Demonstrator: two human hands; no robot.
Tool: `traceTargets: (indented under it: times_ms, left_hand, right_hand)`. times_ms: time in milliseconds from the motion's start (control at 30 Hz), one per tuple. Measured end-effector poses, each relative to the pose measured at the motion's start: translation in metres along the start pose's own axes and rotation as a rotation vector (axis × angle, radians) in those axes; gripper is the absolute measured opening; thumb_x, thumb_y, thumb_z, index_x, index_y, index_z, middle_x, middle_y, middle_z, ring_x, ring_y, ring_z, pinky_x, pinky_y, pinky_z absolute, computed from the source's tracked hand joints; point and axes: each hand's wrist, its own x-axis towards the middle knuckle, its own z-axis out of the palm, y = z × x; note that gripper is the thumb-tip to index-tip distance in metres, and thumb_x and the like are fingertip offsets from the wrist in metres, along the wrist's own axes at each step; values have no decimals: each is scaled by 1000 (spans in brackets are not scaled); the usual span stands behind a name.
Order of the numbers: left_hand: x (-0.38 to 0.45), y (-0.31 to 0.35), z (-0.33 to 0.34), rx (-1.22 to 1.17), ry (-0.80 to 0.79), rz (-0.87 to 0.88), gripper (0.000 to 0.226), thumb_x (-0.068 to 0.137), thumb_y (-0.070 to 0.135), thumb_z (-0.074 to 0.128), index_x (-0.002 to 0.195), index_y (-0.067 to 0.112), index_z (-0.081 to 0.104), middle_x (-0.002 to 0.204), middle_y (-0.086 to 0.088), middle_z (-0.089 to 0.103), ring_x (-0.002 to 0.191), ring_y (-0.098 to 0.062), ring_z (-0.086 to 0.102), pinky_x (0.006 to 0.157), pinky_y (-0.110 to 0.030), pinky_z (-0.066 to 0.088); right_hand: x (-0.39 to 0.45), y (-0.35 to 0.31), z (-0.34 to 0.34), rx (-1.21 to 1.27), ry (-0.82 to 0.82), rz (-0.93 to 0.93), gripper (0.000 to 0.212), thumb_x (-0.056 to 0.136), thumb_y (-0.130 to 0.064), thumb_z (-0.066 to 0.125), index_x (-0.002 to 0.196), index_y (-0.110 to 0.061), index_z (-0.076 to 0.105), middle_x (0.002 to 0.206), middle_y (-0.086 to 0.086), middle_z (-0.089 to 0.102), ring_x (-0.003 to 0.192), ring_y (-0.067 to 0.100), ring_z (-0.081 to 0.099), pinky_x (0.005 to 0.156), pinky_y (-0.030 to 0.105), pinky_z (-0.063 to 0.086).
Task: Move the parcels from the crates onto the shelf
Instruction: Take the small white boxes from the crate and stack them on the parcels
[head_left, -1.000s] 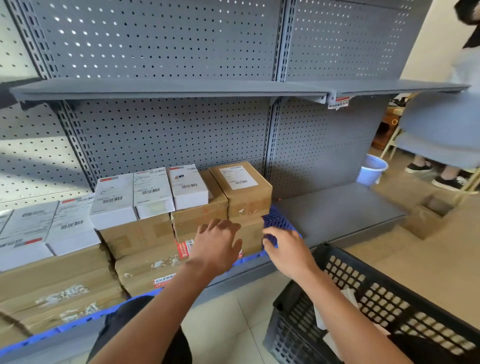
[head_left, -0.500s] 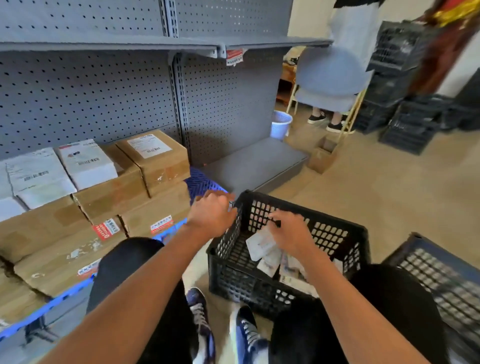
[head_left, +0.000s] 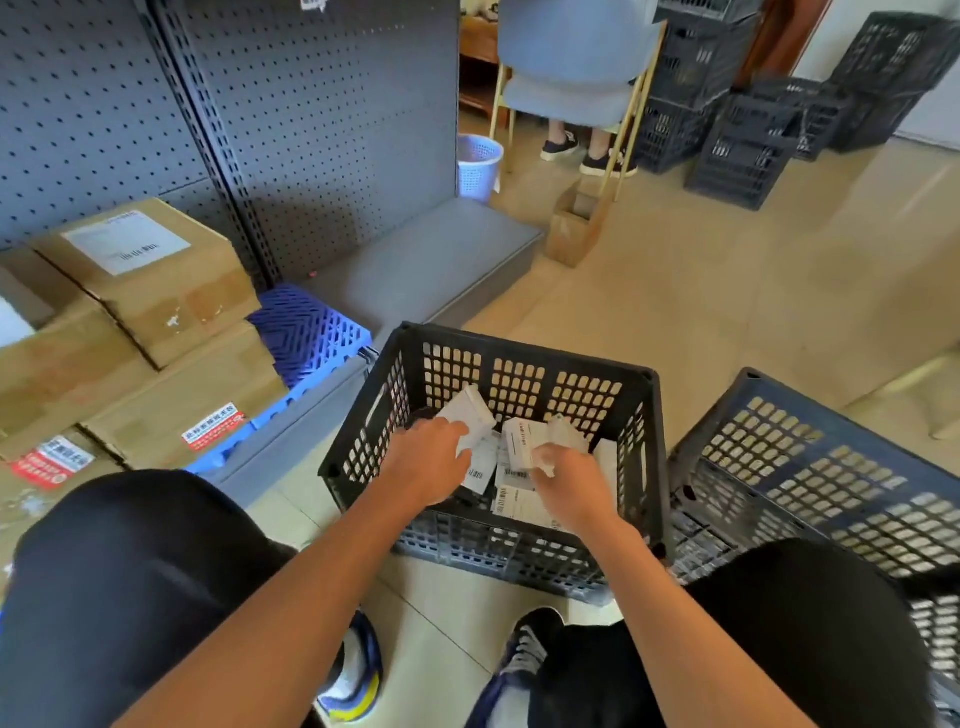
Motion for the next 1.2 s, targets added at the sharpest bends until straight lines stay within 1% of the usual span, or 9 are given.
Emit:
traceTargets:
  times_ms: [100,267,433,667,767,900,1033,1100,1200]
  left_hand:
    - [7,3,24,-28,-66,-7,43,101,42,49,140,24,55,133,-5,63,117,-27,62,98,-48,51]
    - [11,6,54,-47,-128,-1,41,100,39,52,139,26,54,125,-4,66,105,-26,66,87,-43,57]
    - [11,3,68,-15,-180,-15,43,100,39,54,142,27,52,128,-5,64,110,-29,65,88,-43,54]
    - [7,2,69,-49,-180,-43,51,100,40,54,148,24,45,126,-5,64,106,-27,64,89,-44,55]
    - [6,3,70,-34,-203,-42,52,98,39,55,147,24,43,126,-6,63,106,-27,64,85,-42,53]
    - [5,5,68,4,-244,-36,51,95,33,58,144,25,46,125,-7,61,108,-29,63,80,-39,50]
    - [9,4,72,12,-267,-38,40,95,32,59,133,23,54,121,-6,63,104,-28,64,74,-35,45]
    - [15,4,74,11,-256,-35,41,95,33,60,136,24,54,121,-5,64,104,-26,64,75,-35,47]
    - [26,4,79,-17,-223,-28,45,97,35,60,141,25,53,128,-5,64,107,-25,65,82,-36,52]
  right_hand:
    - [3,17,17,-21,-42,17,31,101,-31,51,129,-23,63,128,5,68,101,23,66,82,41,59]
    - [8,35,35,4,-75,74,37,102,-21,52,138,-23,58,141,5,60,122,28,60,93,43,57]
    - [10,44,51,-21,-105,85,34,101,-19,54,133,-21,61,131,5,64,118,26,60,93,43,55]
    - [6,45,58,-33,-121,104,34,103,-20,53,136,-21,59,142,6,58,124,26,59,87,32,53]
    - [3,46,57,-35,-148,97,35,101,-21,54,136,-21,59,140,6,60,121,25,60,90,34,53]
    - [0,49,57,-10,-191,95,34,99,-22,57,133,-21,62,130,4,66,113,22,62,90,34,53]
    - [5,52,58,37,-222,103,36,98,-25,60,133,-20,62,129,4,66,111,22,63,83,29,51]
    - [12,55,60,64,-230,117,37,98,-26,61,135,-20,60,129,4,66,110,21,62,82,27,49]
    - [23,60,61,80,-198,126,41,98,-27,62,138,-21,57,135,4,61,117,22,59,87,31,51]
